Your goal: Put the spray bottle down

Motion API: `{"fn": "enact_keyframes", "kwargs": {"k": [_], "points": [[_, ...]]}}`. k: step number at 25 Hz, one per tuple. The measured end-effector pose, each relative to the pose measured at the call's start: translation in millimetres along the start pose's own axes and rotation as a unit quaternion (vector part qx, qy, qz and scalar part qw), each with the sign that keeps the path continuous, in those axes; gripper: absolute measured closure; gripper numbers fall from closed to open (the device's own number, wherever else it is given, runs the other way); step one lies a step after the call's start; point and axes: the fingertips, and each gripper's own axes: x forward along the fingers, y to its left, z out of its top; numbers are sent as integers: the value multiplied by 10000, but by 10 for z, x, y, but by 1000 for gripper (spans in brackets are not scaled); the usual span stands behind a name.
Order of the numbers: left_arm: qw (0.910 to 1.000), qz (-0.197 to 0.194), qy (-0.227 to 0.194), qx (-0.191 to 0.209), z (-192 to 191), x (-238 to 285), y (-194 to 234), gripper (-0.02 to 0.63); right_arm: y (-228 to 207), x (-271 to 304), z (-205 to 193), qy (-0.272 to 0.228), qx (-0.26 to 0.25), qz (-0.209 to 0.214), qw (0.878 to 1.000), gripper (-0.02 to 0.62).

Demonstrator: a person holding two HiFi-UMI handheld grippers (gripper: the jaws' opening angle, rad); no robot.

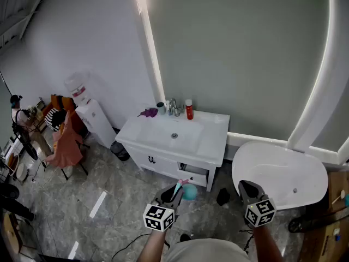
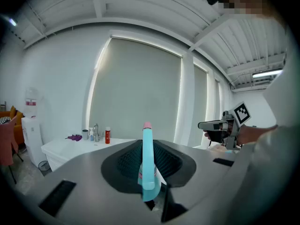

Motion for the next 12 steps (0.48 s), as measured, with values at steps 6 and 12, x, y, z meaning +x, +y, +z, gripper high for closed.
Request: {"fn": "enact_keyframes", "kwargs": {"k": [6,12], "points": [[10000,-25,-33,-10,7,13,5,538,20,16,-14,22,29,22,10000,584],[10000,-82,-29,-43,4,20,62,538,8,61,2,31,78,-85,9999,584]]}}
